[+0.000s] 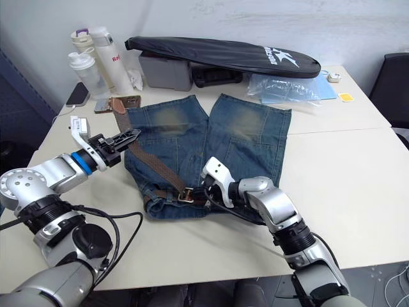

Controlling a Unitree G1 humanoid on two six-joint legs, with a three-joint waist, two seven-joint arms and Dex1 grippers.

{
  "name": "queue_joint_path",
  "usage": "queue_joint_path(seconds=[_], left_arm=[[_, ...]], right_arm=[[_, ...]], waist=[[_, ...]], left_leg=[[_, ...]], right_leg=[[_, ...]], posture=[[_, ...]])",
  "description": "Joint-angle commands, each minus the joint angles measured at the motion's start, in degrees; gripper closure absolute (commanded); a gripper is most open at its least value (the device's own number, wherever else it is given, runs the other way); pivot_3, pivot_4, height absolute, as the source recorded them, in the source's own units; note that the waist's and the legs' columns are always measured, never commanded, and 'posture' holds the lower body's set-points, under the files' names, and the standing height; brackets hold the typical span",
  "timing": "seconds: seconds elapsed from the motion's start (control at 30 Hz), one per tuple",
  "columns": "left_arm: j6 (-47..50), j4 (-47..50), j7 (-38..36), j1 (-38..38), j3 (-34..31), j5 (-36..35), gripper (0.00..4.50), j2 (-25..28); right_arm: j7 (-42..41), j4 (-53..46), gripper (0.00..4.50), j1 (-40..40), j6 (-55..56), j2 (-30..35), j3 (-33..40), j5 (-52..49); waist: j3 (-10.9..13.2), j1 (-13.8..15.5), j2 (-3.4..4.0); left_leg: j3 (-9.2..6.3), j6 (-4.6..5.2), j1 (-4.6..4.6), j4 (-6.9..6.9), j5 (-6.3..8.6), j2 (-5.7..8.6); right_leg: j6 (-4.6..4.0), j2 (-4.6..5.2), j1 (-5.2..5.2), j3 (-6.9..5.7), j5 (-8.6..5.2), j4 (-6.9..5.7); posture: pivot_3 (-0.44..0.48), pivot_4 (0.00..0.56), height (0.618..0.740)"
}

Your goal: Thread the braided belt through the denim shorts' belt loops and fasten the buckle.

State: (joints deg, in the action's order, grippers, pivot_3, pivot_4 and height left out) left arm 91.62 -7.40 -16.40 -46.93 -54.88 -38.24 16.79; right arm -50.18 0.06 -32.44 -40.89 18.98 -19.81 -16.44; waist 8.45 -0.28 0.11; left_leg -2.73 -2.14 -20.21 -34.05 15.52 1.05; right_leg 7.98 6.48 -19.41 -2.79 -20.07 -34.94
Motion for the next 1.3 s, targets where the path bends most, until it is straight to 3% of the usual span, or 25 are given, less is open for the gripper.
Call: queue_joint_path(seconds=[0.03,0.47,0.93,1.3], left_arm=[[-0.29,1.21,-0.85,1.17,-1.59,-1.60,4.50,3.78],[-0.63,2.12,-0.84,3.42,-1.72,-1.94,4.50,4.98],[-3.28,0.92,-1.57,5.52,2.42,-1.00,4.50,7.90],[-3.83,0.98,-2.24,6.43,3.71,-2.26,4.50,9.25]], right_arm=[[0.12,3.17,4.46,-0.55,0.78,-1.75,-1.11,0.85],[-2.17,7.32,4.46,-2.68,4.36,-4.43,-2.34,2.14],[-4.46,5.93,4.46,-1.93,5.00,-5.61,-0.58,0.08],[-4.68,12.32,4.46,-3.11,8.28,-8.10,-0.72,1.84]], waist=[[0.00,-0.03,-0.01],[-0.01,-1.37,-0.02],[0.00,-1.33,-0.02],[-0.01,-1.36,-0.02]], left_leg=[[0.00,0.00,0.00,0.00,0.00,-0.01],[0.04,-0.09,0.02,0.09,0.05,-0.20],[0.07,-0.14,0.02,0.11,0.11,-0.29],[0.13,-0.15,0.03,0.14,0.12,-0.61]], right_leg=[[0.00,0.00,0.00,0.00,0.00,0.00],[-0.03,-0.12,-0.07,0.00,0.01,-0.02],[-0.04,-0.15,-0.10,-0.01,0.02,0.03],[-0.08,-0.20,-0.13,0.00,0.04,0.05]], posture=[[0.000,0.150,0.740],[0.000,0.150,0.740],[0.000,0.150,0.740],[0.000,0.150,0.740]])
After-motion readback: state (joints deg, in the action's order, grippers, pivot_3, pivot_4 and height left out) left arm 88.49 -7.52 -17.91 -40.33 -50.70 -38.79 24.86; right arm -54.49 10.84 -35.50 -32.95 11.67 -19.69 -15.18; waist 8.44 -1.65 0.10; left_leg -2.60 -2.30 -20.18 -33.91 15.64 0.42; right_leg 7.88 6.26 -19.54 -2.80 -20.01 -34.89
